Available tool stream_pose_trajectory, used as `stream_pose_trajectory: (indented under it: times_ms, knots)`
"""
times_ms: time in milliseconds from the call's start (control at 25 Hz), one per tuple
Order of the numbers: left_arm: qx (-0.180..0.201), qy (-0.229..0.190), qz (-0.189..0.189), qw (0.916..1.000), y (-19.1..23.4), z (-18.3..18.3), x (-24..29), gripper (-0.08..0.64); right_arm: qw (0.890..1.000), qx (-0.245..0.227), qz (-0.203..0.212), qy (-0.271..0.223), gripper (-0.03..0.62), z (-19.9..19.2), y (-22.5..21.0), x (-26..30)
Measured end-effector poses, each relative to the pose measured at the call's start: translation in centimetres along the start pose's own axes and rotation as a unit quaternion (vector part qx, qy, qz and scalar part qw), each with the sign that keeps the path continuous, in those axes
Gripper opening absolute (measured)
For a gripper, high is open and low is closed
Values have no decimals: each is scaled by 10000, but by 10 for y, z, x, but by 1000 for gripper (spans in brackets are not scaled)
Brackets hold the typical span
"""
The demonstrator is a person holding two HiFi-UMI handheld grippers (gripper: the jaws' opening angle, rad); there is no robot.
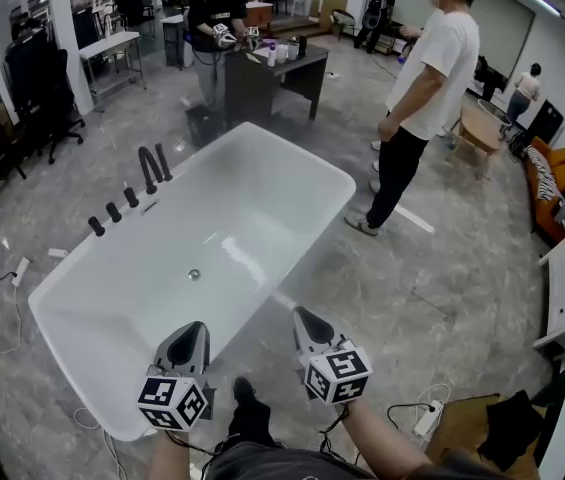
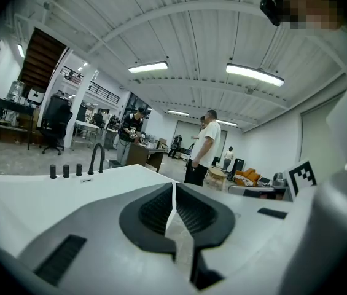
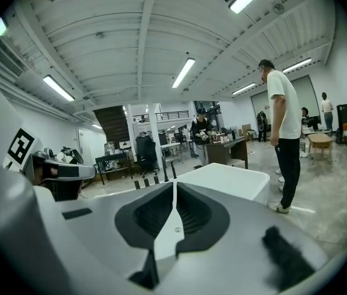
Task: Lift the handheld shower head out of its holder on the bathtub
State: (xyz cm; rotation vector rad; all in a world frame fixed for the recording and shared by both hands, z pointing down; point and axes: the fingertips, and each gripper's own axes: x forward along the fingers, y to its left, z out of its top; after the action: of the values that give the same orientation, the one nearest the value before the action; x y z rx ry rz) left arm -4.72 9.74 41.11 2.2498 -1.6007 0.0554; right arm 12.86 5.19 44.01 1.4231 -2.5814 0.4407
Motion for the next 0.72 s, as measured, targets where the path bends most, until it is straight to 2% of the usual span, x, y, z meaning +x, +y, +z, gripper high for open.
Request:
stream_pose_trajectory:
  times_ms: [280,720]
  knots:
    - [-60,13,61,10000,59,37,47,26,9999,100,31,136,32,23,1,83]
    - [-322,-80,108,9994,149,68,108,26,9996,-173,-60,224,32,61,-1,192]
